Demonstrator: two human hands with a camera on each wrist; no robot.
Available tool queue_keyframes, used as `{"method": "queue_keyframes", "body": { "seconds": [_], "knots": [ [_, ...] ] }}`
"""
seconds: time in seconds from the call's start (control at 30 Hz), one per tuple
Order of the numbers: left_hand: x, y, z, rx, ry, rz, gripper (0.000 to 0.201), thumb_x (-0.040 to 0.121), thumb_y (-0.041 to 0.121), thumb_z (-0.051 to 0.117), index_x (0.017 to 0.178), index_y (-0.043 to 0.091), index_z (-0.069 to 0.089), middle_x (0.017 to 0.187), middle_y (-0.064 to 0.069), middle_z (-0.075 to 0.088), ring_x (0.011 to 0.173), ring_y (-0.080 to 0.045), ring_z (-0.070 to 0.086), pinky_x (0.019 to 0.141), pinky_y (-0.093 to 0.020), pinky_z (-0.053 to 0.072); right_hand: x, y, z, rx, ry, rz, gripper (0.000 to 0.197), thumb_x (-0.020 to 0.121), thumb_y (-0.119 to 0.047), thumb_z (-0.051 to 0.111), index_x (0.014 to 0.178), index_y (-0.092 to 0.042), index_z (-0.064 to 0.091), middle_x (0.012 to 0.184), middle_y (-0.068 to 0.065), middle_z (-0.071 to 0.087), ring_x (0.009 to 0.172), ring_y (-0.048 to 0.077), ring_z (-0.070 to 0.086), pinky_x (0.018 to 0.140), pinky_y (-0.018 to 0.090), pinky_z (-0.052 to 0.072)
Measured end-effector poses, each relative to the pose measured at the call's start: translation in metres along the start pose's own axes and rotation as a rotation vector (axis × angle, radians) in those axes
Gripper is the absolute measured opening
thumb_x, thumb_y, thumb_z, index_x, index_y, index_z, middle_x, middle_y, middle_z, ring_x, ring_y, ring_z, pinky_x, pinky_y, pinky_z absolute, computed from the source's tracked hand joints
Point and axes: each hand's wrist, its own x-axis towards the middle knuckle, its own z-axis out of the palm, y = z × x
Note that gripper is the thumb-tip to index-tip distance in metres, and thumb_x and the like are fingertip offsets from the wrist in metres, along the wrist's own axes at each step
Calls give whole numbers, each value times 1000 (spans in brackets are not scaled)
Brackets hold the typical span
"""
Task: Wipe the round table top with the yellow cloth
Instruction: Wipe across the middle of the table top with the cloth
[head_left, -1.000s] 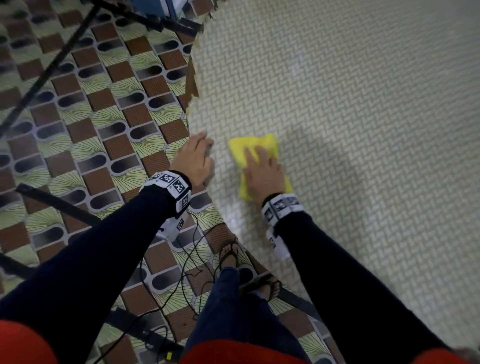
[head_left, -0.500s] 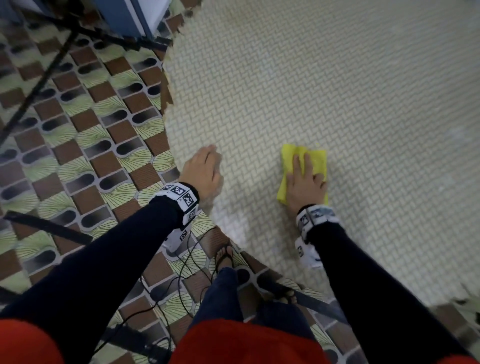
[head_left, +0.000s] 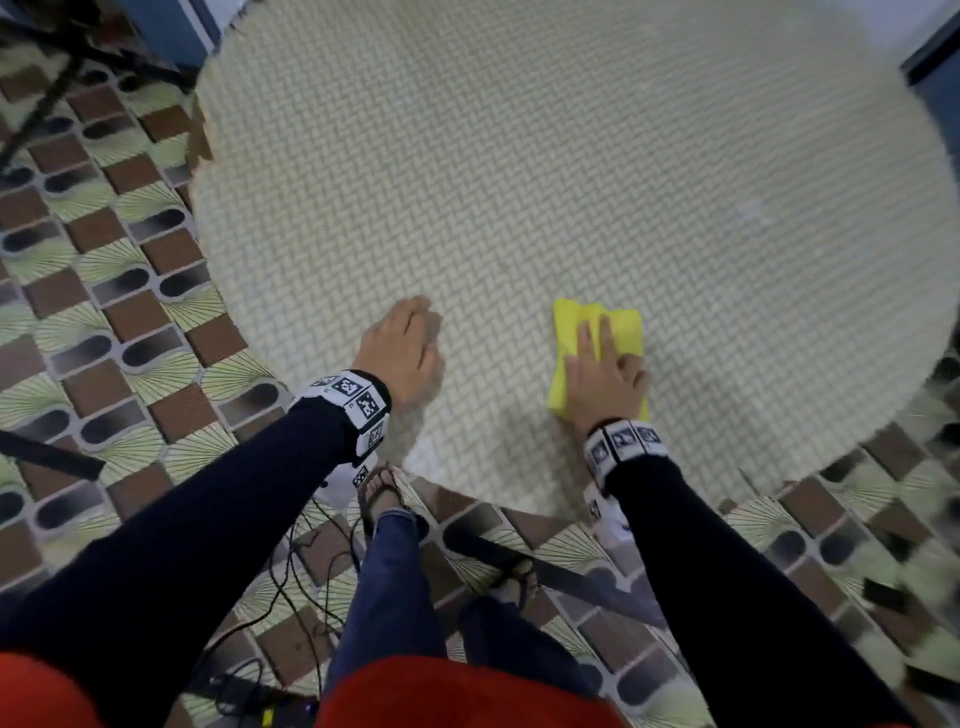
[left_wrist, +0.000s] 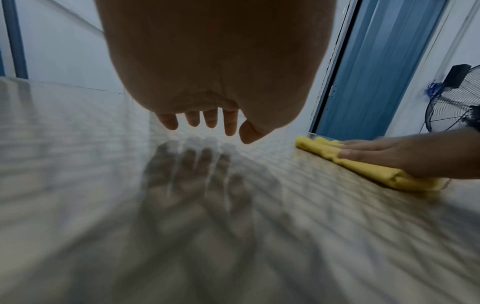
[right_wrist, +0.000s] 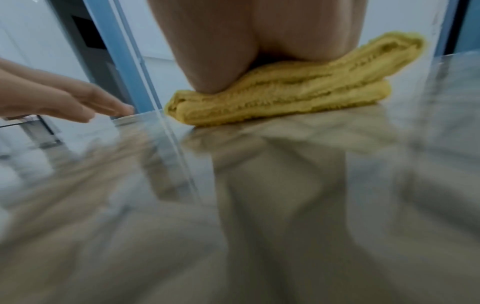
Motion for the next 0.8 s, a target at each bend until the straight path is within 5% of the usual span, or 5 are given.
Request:
{"method": "queue_keyframes", "body": {
  "seconds": [0.17,0.23,0.4,0.53,0.8],
  "knots": [
    [-2,40,25,-43,32,7,54,92,32,33,141,12,42,154,-7,31,139,-25,32,110,-47,29,-48,0,11,-58,55,-287,46,101,-44,32,147,-38,33,158,-10,20,98,32,49,80,40,38],
    [1,48,31,-51,60,-7,48,96,29,36,141,13,41,154,-5,29,140,-24,31,110,-48,27,-76,23,8,-54,-44,-336,48,102,-41,32,149,-42,21,160,-14,9,105,29,44,87,43,36],
    [2,55,45,-44,101,-18,48,97,23,44,143,12,39,156,-7,26,144,-26,24,114,-50,21,-50,98,-18,-22,-148,2,51,104,-41,22,151,-42,3,160,-14,-7,126,36,30,102,49,26],
    [-2,57,50,-31,96,-55,50,97,25,43,146,14,35,158,-6,24,146,-26,17,116,-49,15,20,80,-36,-2,-213,181,53,104,-39,19,152,-35,-2,161,-8,-12,140,43,16,109,54,24],
    [0,63,52,-33,119,-90,59,88,33,35,144,15,39,157,-5,26,146,-25,18,116,-49,15,-60,47,3,-41,-57,-292,59,98,-24,47,150,-37,23,161,-9,11,102,33,46,84,44,39]
  ]
}}
